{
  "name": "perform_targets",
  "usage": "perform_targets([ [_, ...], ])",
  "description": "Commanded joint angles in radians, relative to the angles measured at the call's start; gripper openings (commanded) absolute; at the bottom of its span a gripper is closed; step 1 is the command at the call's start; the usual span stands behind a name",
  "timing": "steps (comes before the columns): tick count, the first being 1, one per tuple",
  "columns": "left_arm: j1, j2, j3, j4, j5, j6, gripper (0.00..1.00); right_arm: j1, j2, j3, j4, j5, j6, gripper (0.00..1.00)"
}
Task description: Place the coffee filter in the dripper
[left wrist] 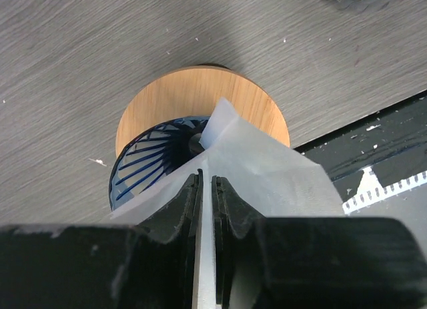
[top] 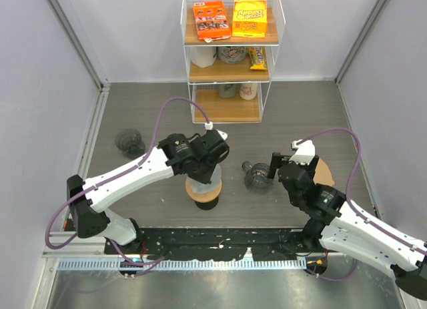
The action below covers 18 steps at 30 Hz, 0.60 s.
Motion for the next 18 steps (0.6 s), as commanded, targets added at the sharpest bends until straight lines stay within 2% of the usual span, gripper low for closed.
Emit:
perform_targets([
  [1, -0.005, 0.002, -0.009, 0.005, -0.029, -0.028, 0.16, -0.004, -0.016, -0.008, 0.025, 0.051, 0.001, 0.95],
  [18, -0.003, 0.007, -0.066, 0.045, -0.007, -0.04, 0.16, -0.004, 0.006, -0.008, 0.027, 0.059, 0.006, 0.95],
])
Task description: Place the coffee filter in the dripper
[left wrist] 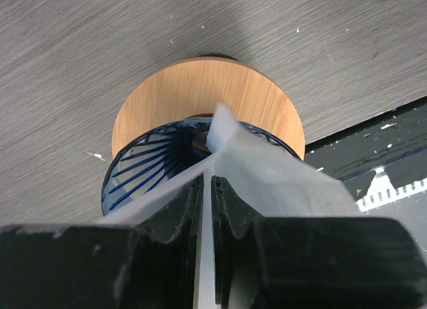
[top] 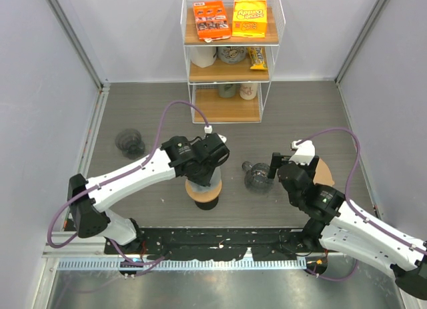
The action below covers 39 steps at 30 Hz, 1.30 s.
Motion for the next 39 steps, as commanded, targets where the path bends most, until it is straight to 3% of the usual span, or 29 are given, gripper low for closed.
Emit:
perform_targets([
  [1, -0.003, 0.003, -0.023, 0.036, -0.006, -0.018, 0.16, -0.003, 0.005, -0.003, 0.025, 0.042, 0.006, 0.95],
  [39, -0.023, 0.043, -0.089, 0.057, -0.056, -0.071, 0.16, -0.003, -0.001, -0.01, 0.025, 0.054, 0.011, 0.96],
])
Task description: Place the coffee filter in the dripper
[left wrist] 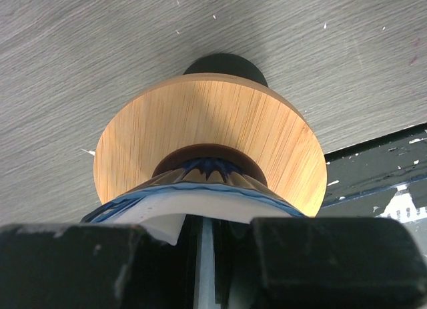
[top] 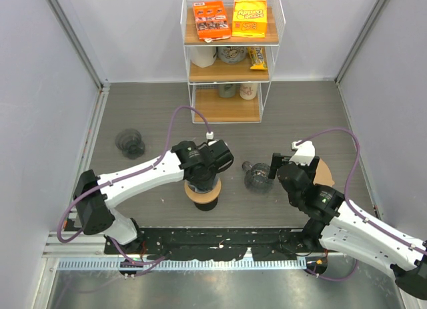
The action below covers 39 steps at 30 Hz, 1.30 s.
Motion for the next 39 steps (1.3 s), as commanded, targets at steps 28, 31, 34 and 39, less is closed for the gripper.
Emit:
perform_targets([
  [28, -0.018, -0.013, -0.018, 0.011, -0.018, -0.023, 0.51, -0.004, -0.017, -0.006, 0.025, 0.052, 0.019, 0.95],
  [31, -0.018, -0.013, -0.021, 0.015, -0.01, -0.023, 0.51, -0.003, -0.021, -0.009, 0.027, 0.052, 0.019, 0.95],
  [34, -0.018, -0.013, -0.027, 0.018, -0.012, -0.024, 0.54, -0.004, -0.021, -0.009, 0.025, 0.052, 0.019, 0.95],
  [39, -0.018, -0.013, -0.024, 0.013, -0.012, -0.026, 0.58, -0.004, -0.024, -0.009, 0.027, 0.054, 0.019, 0.95],
])
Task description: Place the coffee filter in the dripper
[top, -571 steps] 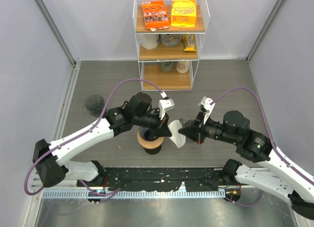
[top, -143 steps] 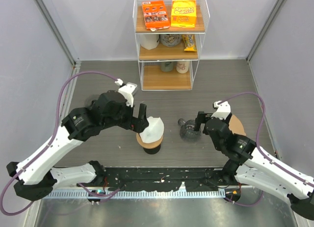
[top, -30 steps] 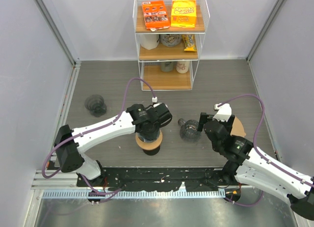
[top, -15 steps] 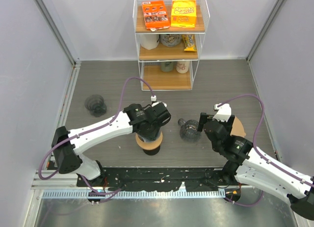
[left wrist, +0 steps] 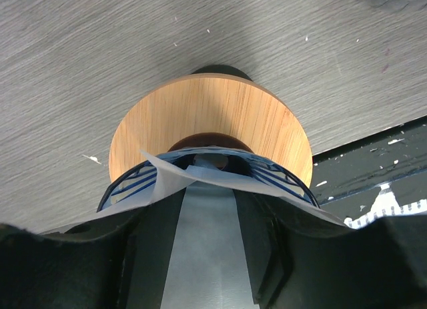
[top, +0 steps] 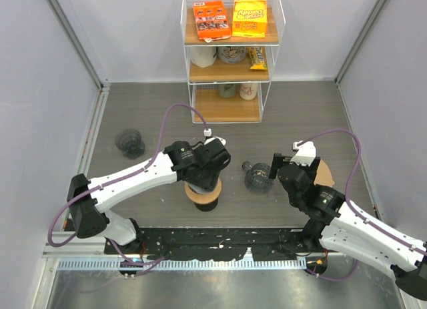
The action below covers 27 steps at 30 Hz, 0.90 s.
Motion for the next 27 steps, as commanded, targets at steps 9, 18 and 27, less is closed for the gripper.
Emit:
perform_targets([
  [9, -0.004, 0.038, -0.031, -0.003, 0.015, -0.022, 0.54, -0.004, -0.008, -0.001, 0.027, 0.038, 0.016, 0.96],
  [18, -0.005, 0.025, -0.023, 0.0, 0.029, -0.023, 0.44, -0.004, -0.01, -0.001, 0.025, 0.038, 0.018, 0.95],
  [27, -0.005, -0.004, 0.008, -0.004, 0.008, -0.017, 0.34, -0.004, -0.007, -0.001, 0.027, 0.036, 0.015, 0.96],
])
